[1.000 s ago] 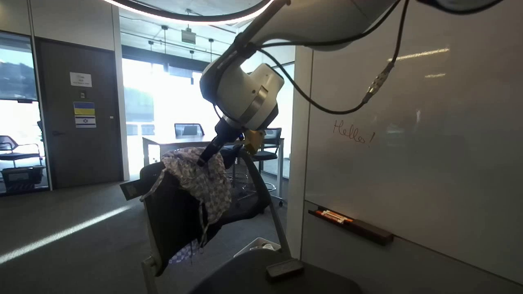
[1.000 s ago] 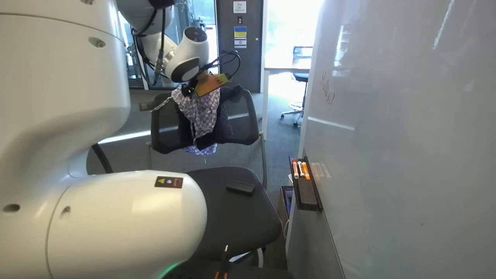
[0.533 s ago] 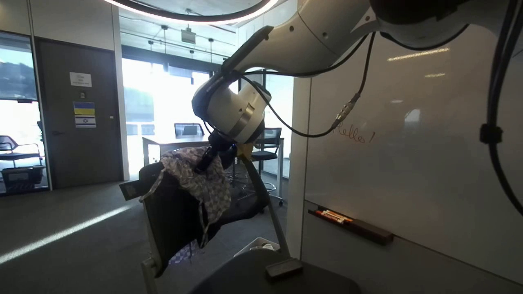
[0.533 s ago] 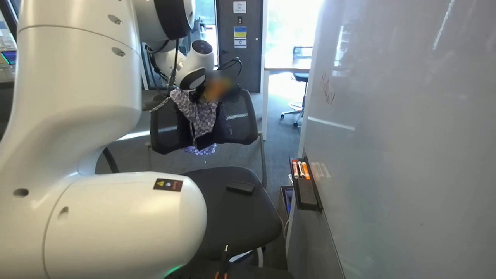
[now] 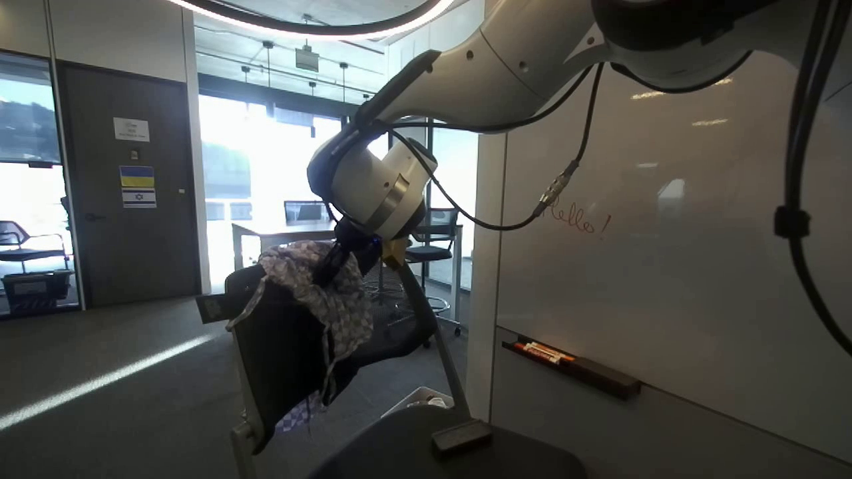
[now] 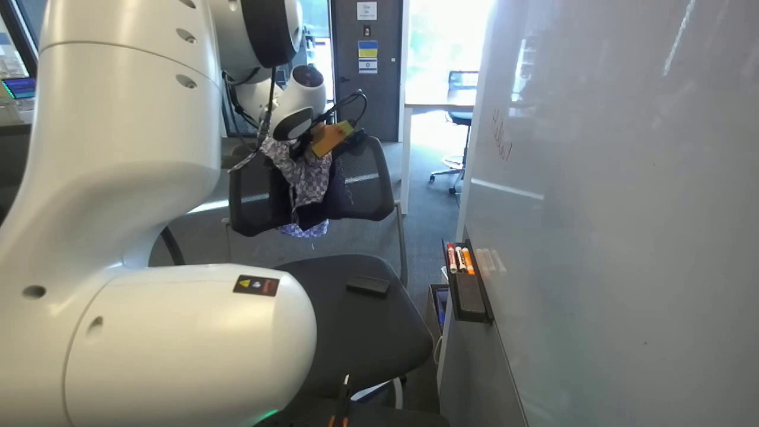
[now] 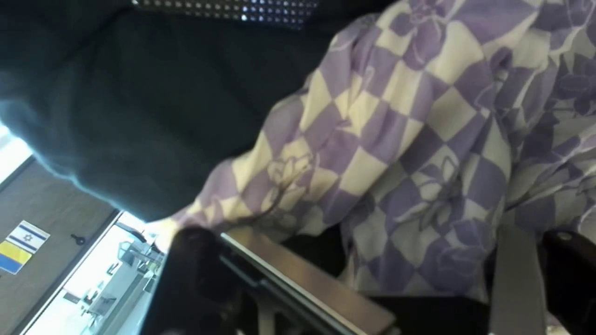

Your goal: Put the clothes on the seat of the chair

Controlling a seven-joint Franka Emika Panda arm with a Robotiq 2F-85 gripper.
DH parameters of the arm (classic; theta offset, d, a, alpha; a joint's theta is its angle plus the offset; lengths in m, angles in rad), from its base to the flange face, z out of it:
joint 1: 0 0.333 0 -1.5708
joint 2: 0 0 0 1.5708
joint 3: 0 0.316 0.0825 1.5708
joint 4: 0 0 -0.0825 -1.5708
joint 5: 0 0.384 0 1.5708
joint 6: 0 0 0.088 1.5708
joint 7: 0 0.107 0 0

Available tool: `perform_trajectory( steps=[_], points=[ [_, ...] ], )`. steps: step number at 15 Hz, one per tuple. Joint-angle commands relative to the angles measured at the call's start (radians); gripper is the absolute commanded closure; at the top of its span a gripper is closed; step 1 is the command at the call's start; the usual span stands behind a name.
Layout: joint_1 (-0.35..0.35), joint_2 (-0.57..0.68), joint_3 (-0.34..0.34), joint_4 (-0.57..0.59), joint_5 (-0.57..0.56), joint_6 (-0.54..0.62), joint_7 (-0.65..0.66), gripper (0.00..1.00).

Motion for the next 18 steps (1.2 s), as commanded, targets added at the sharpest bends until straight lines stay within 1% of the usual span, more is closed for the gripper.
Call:
perform_trajectory(
  steps=[1,2,3,8,10,13,18],
  points=[
    [-0.011,0.006,0.013,0.027,0.012,0.031,-0.015,0.93],
    [-0.011,-0.008,0.012,0.017,0.013,0.026,-0.008,0.99],
    [-0.016,-0.027,0.015,0.004,0.018,0.008,-0.003,1.0],
    [-0.009,-0.107,0.008,-0.057,0.053,0.01,0.045,0.98],
    [-0.004,-0.176,0.008,-0.102,0.07,0.038,0.062,0.98],
    [0.014,-0.286,-0.005,-0.174,0.083,0.128,0.086,0.99],
    [0.042,-0.465,-0.017,-0.313,0.074,0.333,0.126,1.0]
  ],
)
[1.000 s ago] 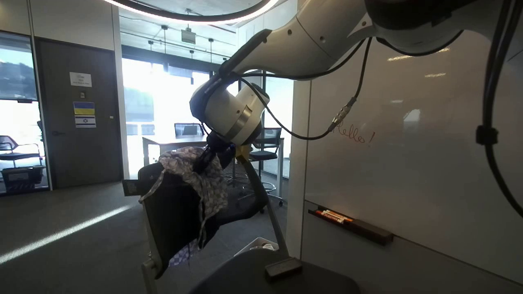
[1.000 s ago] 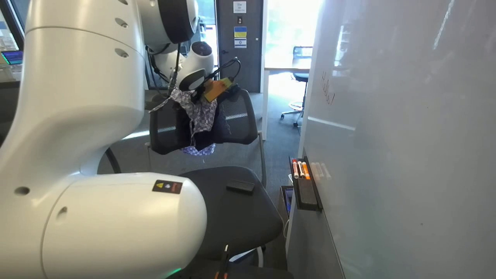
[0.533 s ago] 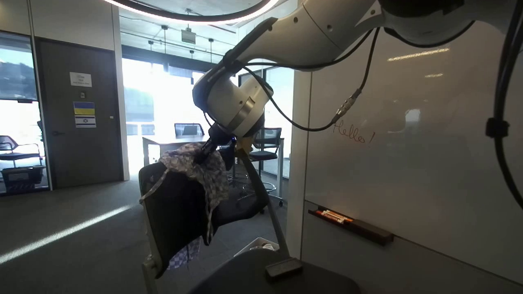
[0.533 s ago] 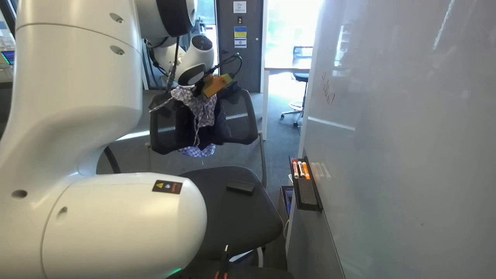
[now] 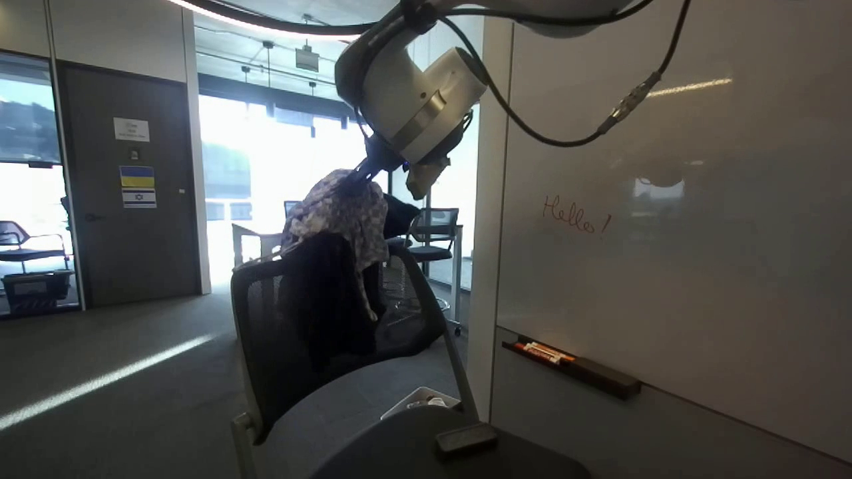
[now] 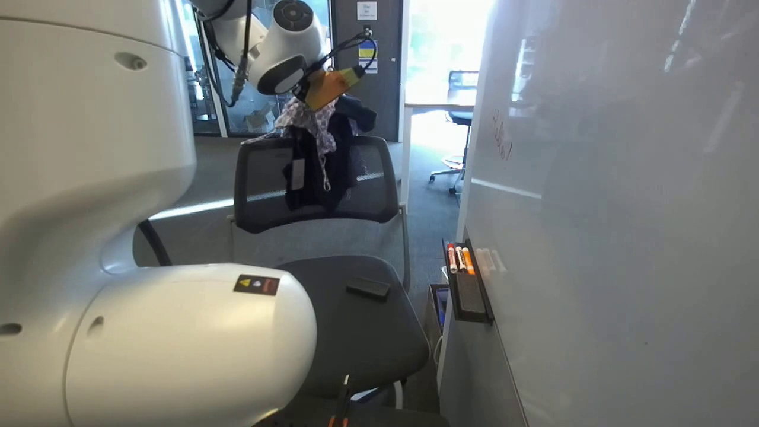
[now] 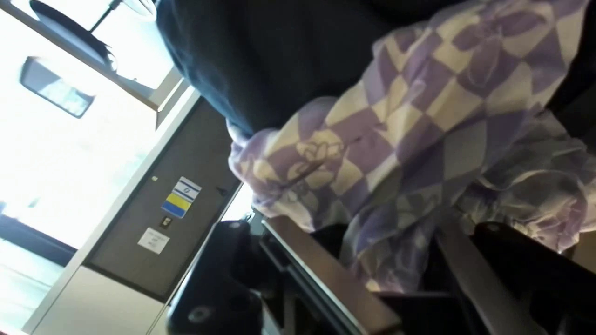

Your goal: Put the clothes on the seat of the chair

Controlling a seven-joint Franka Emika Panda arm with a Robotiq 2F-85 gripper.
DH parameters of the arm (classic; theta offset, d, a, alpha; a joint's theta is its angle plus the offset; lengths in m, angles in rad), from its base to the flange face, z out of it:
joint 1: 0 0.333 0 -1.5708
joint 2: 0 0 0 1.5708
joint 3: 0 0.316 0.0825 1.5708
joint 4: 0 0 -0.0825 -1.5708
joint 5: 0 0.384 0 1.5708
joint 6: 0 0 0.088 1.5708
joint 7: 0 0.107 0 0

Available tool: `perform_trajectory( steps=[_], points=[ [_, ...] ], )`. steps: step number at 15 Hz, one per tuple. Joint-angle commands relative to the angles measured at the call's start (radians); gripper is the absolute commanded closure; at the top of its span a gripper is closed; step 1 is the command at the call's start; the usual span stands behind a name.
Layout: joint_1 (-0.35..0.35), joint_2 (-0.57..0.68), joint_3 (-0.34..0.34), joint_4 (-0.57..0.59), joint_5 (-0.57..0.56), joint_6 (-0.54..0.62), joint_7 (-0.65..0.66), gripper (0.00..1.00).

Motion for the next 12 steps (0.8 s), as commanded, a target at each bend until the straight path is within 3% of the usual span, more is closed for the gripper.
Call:
perform_trajectory(
  steps=[1,2,3,4,6,10,12],
  points=[
    [0.043,-0.177,-0.02,-0.154,0.01,0.163,0.025,1.0],
    [0.05,-0.222,-0.021,-0.196,0.013,0.205,0.023,1.0],
    [-0.016,-0.27,0.037,-0.258,-0.157,0.247,0.179,1.0],
    [0.046,-0.301,-0.003,-0.263,-0.003,0.274,0.041,1.0],
    [0.042,-0.379,0.02,-0.327,0.017,0.341,0.037,1.0],
    [0.005,-0.543,0.097,-0.444,0.198,0.379,-0.059,0.99],
    [-0.053,-0.618,0.166,-0.502,0.382,0.347,-0.184,1.0]
  ],
)
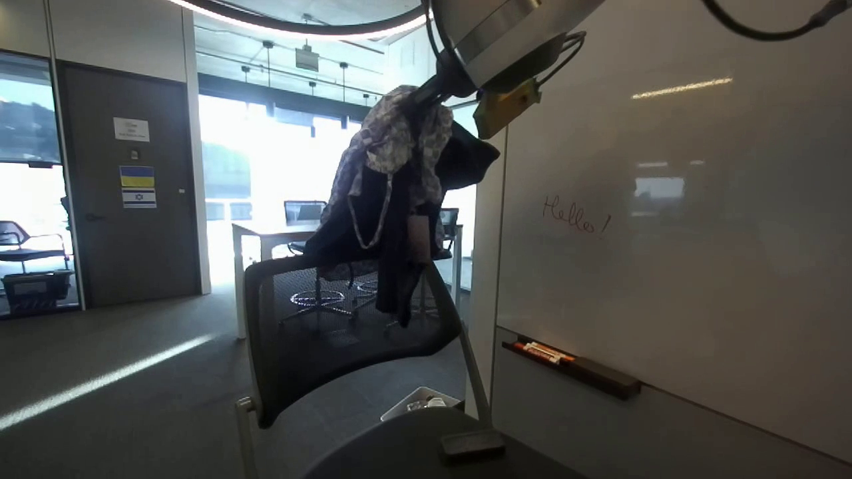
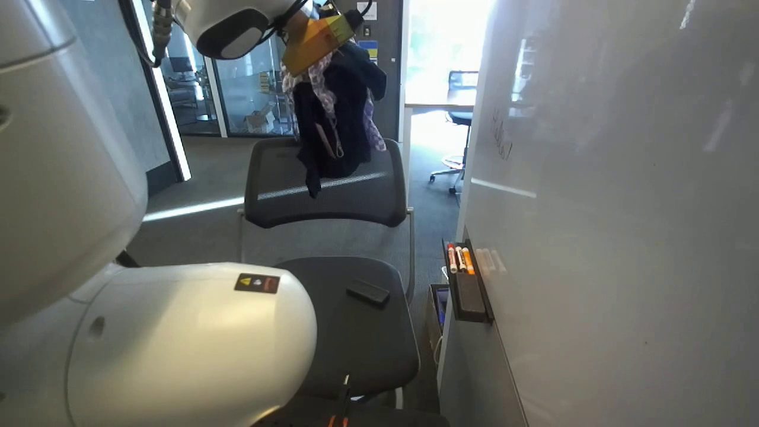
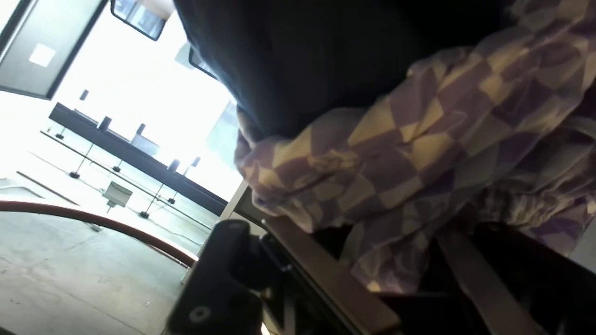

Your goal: Put the clothes on the seat of the chair

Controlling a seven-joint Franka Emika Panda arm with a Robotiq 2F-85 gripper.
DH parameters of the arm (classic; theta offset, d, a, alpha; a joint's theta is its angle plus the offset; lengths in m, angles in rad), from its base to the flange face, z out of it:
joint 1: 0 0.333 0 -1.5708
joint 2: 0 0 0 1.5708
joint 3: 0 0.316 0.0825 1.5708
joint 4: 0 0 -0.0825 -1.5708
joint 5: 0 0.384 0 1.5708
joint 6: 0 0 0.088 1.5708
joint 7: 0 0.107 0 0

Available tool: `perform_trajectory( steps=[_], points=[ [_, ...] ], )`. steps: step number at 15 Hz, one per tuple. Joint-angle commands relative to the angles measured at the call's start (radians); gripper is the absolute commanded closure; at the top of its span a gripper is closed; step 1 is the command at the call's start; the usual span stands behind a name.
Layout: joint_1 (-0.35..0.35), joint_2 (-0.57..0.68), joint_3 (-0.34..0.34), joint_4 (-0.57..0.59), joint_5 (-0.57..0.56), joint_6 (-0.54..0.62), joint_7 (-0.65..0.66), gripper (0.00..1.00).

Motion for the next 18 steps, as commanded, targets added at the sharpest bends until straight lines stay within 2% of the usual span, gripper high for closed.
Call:
perform_trajectory(
  steps=[1,2,4,6,8,11,14,16,18],
  points=[
    [-0.104,-0.173,0.125,-0.139,0.278,-0.025,-0.196,1.0],
    [-0.139,-0.19,0.155,-0.173,0.364,-0.034,-0.25,1.0],
    [-0.148,-0.197,0.176,-0.2,0.539,-0.013,-0.382,1.0],
    [-0.099,-0.144,0.144,-0.199,0.699,-0.026,-0.544,1.0],
    [-0.007,-0.066,0.102,-0.175,0.82,-0.004,-0.688,1.0],
    [0.118,0.042,0.005,-0.12,0.974,-0.103,-0.845,1.0],
    [0.251,0.102,-0.099,-0.149,0.983,-0.268,-0.838,1.0],
    [0.306,0.178,-0.154,-0.2,0.842,-0.327,-0.671,1.0],
    [0.292,0.236,-0.173,-0.24,0.672,-0.368,-0.505,1.0]
  ],
)
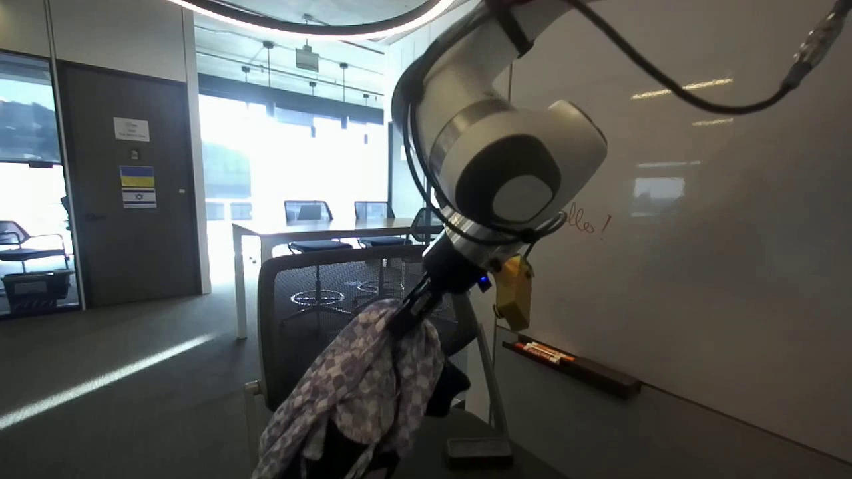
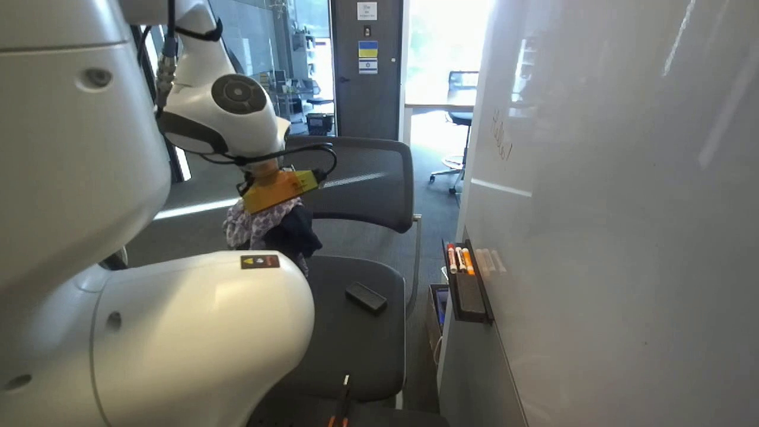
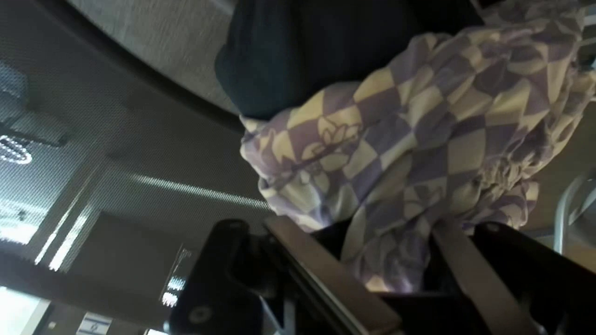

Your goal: Put the clothes on the seat of the chair

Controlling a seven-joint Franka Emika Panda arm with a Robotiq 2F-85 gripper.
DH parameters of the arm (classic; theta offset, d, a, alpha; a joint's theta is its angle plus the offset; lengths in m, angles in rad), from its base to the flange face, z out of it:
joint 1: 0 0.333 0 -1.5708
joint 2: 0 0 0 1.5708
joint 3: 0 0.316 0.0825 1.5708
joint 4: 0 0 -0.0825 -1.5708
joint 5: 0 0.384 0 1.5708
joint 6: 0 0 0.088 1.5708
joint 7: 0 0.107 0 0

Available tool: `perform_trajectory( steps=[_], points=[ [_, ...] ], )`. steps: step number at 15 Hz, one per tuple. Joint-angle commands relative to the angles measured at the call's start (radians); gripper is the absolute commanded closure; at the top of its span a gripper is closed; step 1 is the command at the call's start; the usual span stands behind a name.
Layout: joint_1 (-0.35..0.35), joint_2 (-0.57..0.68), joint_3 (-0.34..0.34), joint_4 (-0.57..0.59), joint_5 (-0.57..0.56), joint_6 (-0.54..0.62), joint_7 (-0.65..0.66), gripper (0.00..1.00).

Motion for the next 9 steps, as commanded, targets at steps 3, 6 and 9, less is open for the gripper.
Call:
perform_trajectory(
  steps=[3,6,9],
  points=[
    [-0.169,0.162,0.064,-0.055,-0.423,-0.075,0.4,1.0],
    [-0.28,0.204,0.073,-0.058,-0.676,-0.151,0.557,1.0],
    [-0.246,0.188,-0.063,-0.002,-0.932,-0.369,0.72,1.0]
  ],
)
